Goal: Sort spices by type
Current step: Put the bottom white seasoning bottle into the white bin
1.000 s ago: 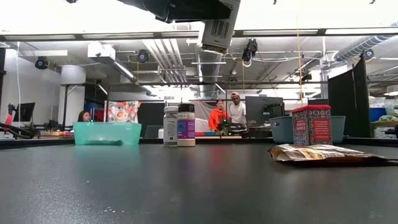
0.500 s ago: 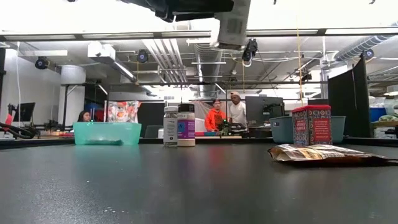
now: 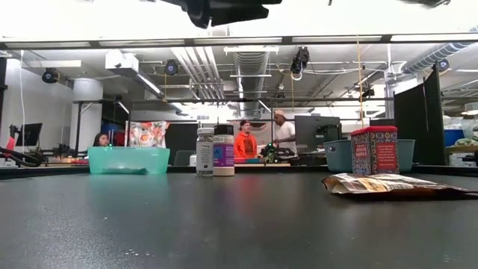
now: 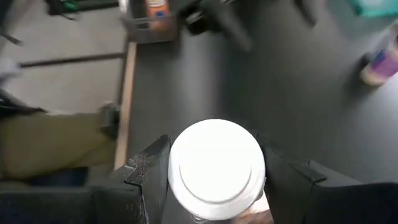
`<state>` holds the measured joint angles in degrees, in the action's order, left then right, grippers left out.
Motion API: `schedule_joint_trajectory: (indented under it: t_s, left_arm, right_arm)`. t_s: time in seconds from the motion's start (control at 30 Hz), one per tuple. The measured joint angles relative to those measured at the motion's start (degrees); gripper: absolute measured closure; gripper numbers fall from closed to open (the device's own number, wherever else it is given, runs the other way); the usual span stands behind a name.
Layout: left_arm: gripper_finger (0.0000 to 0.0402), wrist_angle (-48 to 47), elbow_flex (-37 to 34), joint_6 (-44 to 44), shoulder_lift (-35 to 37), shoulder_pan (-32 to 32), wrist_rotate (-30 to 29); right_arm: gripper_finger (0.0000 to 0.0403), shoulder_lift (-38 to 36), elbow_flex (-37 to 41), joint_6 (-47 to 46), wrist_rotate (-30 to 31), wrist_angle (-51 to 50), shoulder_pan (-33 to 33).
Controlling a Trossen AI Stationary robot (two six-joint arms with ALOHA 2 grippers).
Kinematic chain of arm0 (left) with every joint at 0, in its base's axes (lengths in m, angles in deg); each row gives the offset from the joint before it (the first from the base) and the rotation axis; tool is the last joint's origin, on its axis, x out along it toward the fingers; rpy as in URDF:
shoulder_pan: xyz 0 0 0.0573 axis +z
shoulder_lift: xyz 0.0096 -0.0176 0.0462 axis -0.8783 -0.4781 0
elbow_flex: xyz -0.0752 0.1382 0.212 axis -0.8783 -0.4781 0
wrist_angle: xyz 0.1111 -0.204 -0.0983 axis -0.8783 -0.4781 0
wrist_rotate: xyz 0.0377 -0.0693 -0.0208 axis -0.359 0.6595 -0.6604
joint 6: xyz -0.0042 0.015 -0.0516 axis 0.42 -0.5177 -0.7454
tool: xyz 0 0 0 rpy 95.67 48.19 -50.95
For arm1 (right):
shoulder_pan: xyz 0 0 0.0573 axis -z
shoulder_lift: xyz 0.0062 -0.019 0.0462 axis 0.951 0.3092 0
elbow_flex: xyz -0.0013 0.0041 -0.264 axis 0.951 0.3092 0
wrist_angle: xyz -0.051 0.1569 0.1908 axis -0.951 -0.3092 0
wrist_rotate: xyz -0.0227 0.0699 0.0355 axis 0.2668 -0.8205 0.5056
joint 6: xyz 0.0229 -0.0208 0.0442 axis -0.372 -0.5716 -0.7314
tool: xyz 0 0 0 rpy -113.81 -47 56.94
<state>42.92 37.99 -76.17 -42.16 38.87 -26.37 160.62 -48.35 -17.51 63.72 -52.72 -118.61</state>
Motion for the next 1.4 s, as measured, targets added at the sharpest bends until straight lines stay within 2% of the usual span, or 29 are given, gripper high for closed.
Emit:
schedule_joint_trajectory:
  t_s: [0.2, 0.33, 0.53, 0.83, 0.97, 1.3, 1.4]
  left_arm:
    - [0.0102, 0.00, 1.99, -3.63, 0.00, -0.16, -0.03]
    - [0.0110, -0.18, 3.77, -4.05, 0.00, -0.44, -0.04]
    - [0.0116, -0.57, 6.43, -4.07, 0.00, -0.56, -0.07]
    - [0.0116, -1.52, 8.36, -4.07, 0.04, -0.63, -0.10]
    - [0.0116, -1.56, 8.63, -4.07, 0.04, -0.63, -0.09]
    - [0.0116, -2.41, 9.08, -4.07, 0.04, -0.63, -0.11]
    - [0.0116, -2.43, 9.08, -4.05, 0.04, -0.63, -0.11]
  right_arm:
    - [0.0205, -0.70, 2.95, -19.81, 7.67, -5.12, -13.53]
    - [0.0205, 0.81, 4.83, -34.28, 10.26, -11.16, -21.10]
    - [0.0205, 3.44, 8.20, -44.29, 12.19, -12.39, -28.87]
    - [0.0205, 11.43, 12.92, -53.71, 12.00, -10.32, -31.16]
    - [0.0205, 14.39, 14.25, -54.68, 12.03, -5.23, -31.12]
    - [0.0204, 19.00, 14.42, -56.47, 12.04, -2.32, -31.07]
    - [0.0179, 19.33, 14.42, -56.47, 12.25, -2.28, -31.05]
